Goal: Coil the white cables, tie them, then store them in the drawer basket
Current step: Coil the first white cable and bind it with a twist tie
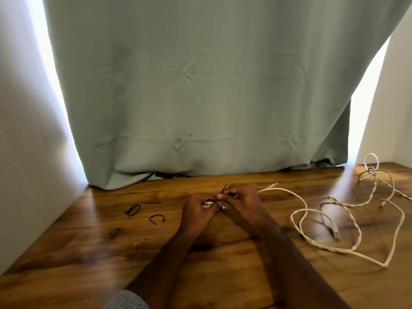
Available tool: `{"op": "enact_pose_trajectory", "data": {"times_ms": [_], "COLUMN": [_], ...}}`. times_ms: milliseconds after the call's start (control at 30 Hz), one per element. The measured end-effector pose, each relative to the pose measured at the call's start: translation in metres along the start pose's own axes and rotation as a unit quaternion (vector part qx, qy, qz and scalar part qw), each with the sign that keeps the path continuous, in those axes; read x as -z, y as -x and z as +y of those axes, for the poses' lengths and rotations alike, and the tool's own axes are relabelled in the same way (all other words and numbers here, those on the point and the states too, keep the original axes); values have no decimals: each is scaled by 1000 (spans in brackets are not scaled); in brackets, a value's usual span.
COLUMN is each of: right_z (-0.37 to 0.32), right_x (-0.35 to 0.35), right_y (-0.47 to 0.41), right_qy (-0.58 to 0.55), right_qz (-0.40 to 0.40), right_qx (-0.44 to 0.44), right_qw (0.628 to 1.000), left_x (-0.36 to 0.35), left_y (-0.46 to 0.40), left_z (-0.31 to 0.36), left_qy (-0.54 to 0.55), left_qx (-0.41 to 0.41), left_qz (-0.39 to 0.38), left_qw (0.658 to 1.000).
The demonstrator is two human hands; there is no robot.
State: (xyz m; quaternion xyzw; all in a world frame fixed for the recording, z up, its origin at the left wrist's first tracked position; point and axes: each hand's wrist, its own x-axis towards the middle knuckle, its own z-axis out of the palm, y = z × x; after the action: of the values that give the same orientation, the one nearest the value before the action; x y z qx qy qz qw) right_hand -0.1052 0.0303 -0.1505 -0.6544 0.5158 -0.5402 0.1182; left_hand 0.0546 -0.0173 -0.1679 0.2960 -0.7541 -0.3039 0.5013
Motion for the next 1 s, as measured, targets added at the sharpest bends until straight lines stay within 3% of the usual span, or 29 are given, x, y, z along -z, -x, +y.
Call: {"op": "enact_pose_trajectory", "data": {"times_ms": [433,600,800,1000], "right_z": [-8,-3,-12,-24], "right_x": [-5,-4,7,0], "right_y": [7,11,22,26], "right_qy": [38,17,22,77], "right_qz": [2,-47,-95,-109], "right_qx": [3,-43,-40,-49], "right_qw": [999,998,994,990], "left_x": [-2,3,5,17], "left_y": [1,3,4,16], "left_z": [-3,-6,-13,-7], "left_qy": [-105,-84,-65,-218], "left_qx": [-52,-70,6,28], "left_qz": [-33,-49,-28,-11], "left_qw": [993,993,997,975]}}
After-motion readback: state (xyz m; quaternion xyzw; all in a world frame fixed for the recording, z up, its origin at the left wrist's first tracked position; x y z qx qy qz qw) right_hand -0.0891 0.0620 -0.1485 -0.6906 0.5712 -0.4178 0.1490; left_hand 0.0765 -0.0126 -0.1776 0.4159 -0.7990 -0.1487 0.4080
